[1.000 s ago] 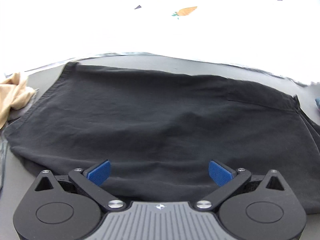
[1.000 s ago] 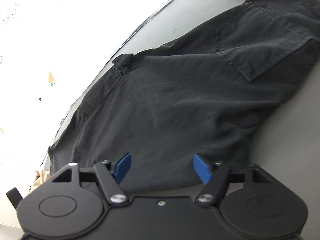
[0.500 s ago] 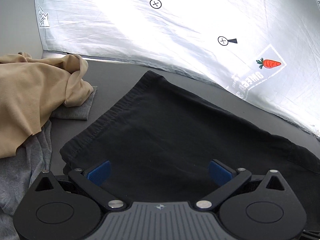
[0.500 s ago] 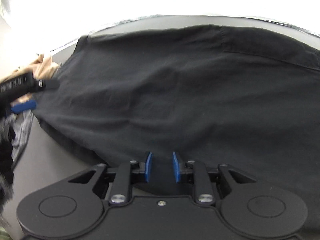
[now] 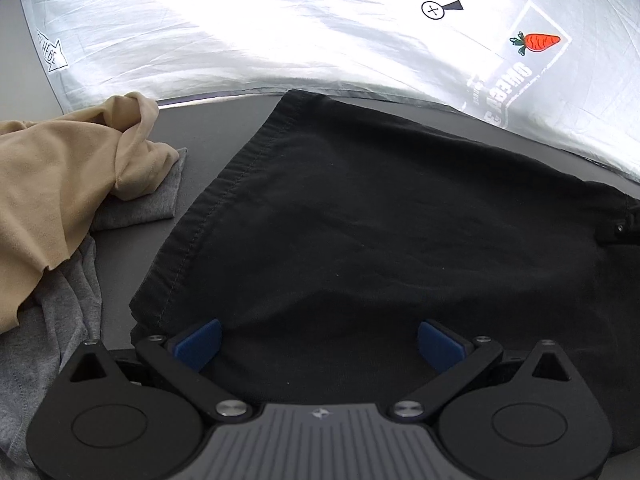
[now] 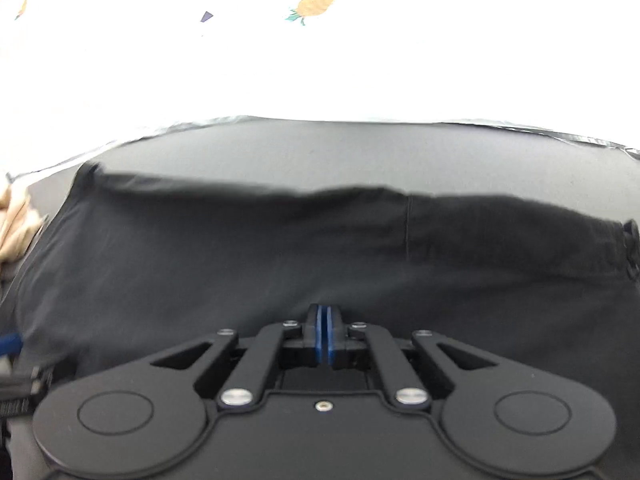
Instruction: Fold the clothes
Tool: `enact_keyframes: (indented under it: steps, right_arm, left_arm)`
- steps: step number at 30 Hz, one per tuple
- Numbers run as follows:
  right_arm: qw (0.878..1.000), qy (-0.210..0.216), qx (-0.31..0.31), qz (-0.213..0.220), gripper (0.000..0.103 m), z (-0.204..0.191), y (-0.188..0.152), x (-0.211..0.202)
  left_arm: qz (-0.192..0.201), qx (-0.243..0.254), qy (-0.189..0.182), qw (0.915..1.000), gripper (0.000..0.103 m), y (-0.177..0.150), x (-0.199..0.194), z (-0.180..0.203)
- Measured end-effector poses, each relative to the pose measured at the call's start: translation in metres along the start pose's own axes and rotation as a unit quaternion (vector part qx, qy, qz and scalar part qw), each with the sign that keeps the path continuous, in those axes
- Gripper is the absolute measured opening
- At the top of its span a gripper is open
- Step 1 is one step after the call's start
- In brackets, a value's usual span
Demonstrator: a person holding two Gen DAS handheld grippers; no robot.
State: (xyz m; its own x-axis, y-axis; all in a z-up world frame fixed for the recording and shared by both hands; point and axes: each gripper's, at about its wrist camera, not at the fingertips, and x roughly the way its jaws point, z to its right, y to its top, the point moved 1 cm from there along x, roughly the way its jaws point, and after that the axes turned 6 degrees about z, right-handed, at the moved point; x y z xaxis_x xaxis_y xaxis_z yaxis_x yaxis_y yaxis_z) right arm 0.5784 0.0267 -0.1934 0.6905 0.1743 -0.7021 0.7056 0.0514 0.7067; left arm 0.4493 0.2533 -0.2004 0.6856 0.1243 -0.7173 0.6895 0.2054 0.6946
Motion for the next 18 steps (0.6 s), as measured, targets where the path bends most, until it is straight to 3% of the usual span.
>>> enact_keyframes:
  steps: [3, 6, 10, 15, 16, 18]
  right_arm:
    - [0.999, -0.017, 0.036, -0.018, 0.0, 0.009, 0.023, 0.048]
    - [0.999, -0.029, 0.019, -0.014, 0.0, 0.004, 0.02, 0.051]
    - [0.999, -0.036, 0.001, -0.037, 0.002, -0.005, -0.007, 0.02]
    - [0.995, -0.023, 0.006, -0.093, 0.008, -0.017, -0.068, -0.05]
    - [0.995, -0.017, -0.003, -0.099, 0.011, -0.022, -0.079, -0.061]
    - [0.994, -0.008, -0.027, -0.104, 0.031, -0.033, -0.098, -0.081]
  left_arm:
    - [0.001, -0.026, 0.003, 0.9997, 0.103, 0.002, 0.0, -0.003]
    - [0.002, -0.032, 0.011, 0.9994, 0.103, 0.002, 0.001, -0.002]
    - [0.002, -0.019, 0.026, 0.9995, 0.103, 0.0, 0.003, 0.003]
    - [0.0, -0.032, 0.021, 0.9993, 0.103, 0.003, 0.002, -0.002]
    - [-0.002, -0.036, 0.02, 0.9992, 0.103, 0.004, 0.002, -0.004]
    - [-0.014, -0.044, 0.017, 0.9988, 0.103, 0.008, 0.0, -0.006]
